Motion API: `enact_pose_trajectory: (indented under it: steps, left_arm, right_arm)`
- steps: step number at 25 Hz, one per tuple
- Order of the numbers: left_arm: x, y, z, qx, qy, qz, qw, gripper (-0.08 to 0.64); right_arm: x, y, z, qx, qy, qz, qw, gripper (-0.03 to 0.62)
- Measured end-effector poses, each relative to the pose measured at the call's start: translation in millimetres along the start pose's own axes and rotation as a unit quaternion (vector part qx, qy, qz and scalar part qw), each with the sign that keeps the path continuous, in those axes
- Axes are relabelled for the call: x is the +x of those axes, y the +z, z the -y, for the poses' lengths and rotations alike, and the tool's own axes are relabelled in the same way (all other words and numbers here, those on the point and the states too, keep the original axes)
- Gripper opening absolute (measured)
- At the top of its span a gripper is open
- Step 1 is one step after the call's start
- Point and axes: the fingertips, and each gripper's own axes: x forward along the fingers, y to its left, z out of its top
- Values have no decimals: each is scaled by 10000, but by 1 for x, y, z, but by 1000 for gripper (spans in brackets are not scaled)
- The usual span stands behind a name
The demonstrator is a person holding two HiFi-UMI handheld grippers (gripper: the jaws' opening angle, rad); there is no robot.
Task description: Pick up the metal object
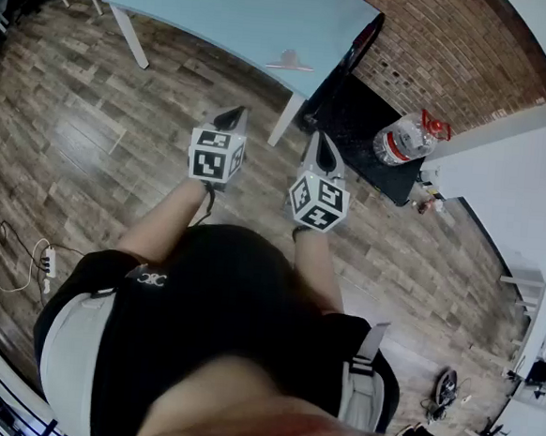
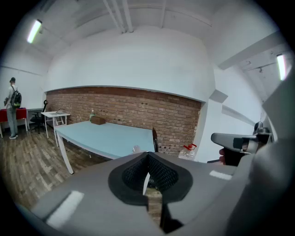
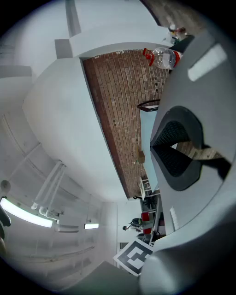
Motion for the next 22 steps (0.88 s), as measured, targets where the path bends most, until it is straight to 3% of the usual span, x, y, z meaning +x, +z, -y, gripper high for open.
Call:
enact_pose_trajectory:
  steps: [11, 22]
  left_arm:
    - [6, 0, -19, 169, 109, -48, 9998, 0]
    - [5, -6, -52, 176, 5, -159, 9997, 0]
  right_arm:
    - [13, -5, -17, 75, 105, 2, 9999, 14]
    - [29, -18, -48, 25, -150, -123, 9998, 15]
